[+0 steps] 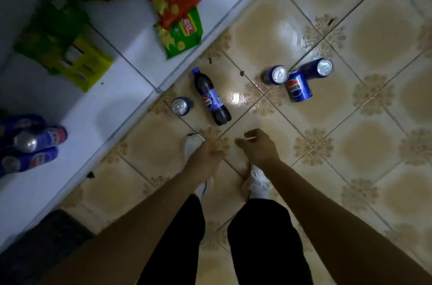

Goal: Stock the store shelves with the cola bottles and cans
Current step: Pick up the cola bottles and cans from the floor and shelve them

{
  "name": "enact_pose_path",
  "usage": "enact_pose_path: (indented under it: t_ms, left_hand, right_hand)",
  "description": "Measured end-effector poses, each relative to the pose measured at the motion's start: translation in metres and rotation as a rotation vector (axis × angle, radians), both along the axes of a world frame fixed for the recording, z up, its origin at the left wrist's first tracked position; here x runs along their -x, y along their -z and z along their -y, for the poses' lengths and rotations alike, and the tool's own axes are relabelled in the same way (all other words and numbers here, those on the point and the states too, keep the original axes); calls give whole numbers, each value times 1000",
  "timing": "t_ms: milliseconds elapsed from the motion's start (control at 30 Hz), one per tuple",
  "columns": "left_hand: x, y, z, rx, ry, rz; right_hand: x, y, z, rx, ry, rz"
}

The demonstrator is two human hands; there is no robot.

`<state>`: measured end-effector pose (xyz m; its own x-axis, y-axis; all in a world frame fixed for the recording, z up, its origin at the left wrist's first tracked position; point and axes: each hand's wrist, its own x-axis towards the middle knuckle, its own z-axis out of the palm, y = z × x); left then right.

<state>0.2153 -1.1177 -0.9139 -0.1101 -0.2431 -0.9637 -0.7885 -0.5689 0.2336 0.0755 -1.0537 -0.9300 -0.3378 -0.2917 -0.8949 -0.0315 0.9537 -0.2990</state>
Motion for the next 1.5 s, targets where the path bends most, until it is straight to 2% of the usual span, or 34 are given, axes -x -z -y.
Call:
enact_pose_path:
  t_ms: [133,367,500,600,667,833,933,1033,1133,1233,1367,1433,1500]
  left_hand:
    - [4,84,18,4,-127,39]
    - [28,211,50,-12,-209,42]
    - [28,233,49,25,-149,13]
    - [23,209,48,67,-133,30]
    - [22,177,49,62,-185,36]
    - [36,57,38,-49,-218,-46]
    - [49,-26,16,-62,-202,-143]
    - [60,-108,-14,16,-147,-284]
    - [73,-195,-40,183,-50,-304]
    - [83,-275,-60,418,13,-260]
    - [77,-357,-83,613,-68,-256]
    - [65,-391,-92,669,-119,-257]
    - [51,-424,-101,754,-116,-280]
  right_hand:
    - [-16,92,15,-33,-172,-47]
    - [-32,228,57,81,-394,-252]
    - [-37,255,67,83,-511,-273]
    - [-26,238,72,0,-474,-95]
    - [-16,210,72,-4,-396,37]
    - [7,91,42,-54,93,264]
    - [29,-2,17,-87,229,342]
    - [51,-100,-2,-95,334,455]
    - [67,-194,-18,-67,362,522]
    - [77,-279,-30,-44,251,476]
    - [81,-366,-43,32,100,418]
    - [77,-395,-53,114,117,441]
    - [71,-415,-61,207,252,522]
